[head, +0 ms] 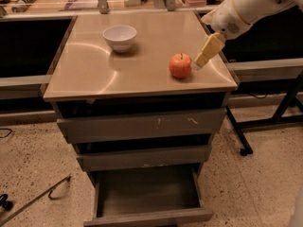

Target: Place apple into bottom drawer

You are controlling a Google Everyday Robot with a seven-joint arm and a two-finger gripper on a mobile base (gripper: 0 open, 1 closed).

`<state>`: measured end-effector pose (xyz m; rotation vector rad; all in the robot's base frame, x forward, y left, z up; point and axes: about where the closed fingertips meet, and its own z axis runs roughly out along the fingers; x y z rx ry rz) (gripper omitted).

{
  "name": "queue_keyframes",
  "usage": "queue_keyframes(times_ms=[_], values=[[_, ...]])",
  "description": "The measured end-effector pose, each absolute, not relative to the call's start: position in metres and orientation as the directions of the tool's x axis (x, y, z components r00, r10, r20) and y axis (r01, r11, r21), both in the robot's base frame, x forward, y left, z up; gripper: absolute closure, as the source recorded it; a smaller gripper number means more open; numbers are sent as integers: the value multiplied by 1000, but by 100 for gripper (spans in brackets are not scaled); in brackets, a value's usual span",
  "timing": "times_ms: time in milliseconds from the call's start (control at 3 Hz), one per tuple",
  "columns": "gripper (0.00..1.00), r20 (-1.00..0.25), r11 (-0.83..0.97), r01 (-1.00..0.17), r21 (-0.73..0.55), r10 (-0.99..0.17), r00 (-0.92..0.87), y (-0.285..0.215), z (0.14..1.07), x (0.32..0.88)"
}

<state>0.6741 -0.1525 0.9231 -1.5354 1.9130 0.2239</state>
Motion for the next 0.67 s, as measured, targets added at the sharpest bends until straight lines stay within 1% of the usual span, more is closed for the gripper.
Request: queue_keyframes(times_ms=[333, 667], values=[[0, -630, 285, -929, -235, -773, -77, -136, 906, 694], [0, -644, 274, -941, -197, -760, -86, -125, 887, 702]])
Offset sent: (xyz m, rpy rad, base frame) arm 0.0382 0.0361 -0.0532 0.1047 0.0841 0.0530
